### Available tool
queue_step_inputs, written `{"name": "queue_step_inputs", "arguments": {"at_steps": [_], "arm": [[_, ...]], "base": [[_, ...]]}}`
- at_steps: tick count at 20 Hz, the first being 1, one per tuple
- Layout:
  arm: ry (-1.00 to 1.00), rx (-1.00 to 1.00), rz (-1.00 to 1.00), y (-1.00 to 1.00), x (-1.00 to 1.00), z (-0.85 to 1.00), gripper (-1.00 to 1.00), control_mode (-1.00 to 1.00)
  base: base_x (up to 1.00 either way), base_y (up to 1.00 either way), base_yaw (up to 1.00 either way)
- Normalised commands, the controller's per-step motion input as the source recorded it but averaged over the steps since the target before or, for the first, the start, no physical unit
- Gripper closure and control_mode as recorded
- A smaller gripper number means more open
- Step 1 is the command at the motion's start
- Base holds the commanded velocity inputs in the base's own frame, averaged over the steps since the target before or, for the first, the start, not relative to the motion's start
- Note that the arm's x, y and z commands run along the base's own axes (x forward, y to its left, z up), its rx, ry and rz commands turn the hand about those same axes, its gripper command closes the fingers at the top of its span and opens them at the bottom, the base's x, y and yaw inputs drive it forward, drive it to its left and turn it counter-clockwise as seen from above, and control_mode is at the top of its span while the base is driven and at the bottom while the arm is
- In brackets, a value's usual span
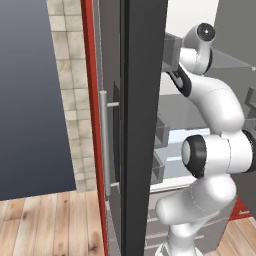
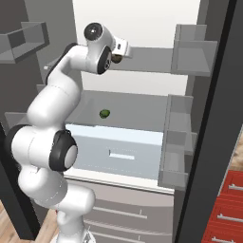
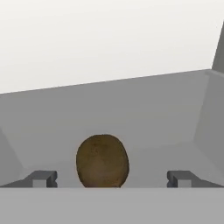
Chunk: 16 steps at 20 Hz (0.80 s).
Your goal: Place the cold items (kiwi and avocado) from the fridge in one tupperware on the dining counter. Place the warm items (kebab skewer and hot dog) in the stove area in another tupperware.
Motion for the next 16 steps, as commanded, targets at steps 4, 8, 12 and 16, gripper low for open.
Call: {"name": "queue_step_inputs", "arguments": {"at_steps": [4, 8, 12, 16], "arm": [[0.05, -0.03, 0.00, 0.00, 0.24, -0.11, -1.00, -1.00], [0.06, 0.00, 0.00, 0.00, 0.24, -0.28, -1.00, -1.00], [0.03, 0.00, 0.00, 0.00, 0.24, -0.24, -1.00, -1.00], [0.00, 0.00, 0.00, 0.00, 0.22, -0.03, -1.00, -1.00]], "base": [[0.00, 0.00, 0.00], [0.00, 0.00, 0.00], [0.00, 0.00, 0.00], [0.00, 0.00, 0.00]]}}
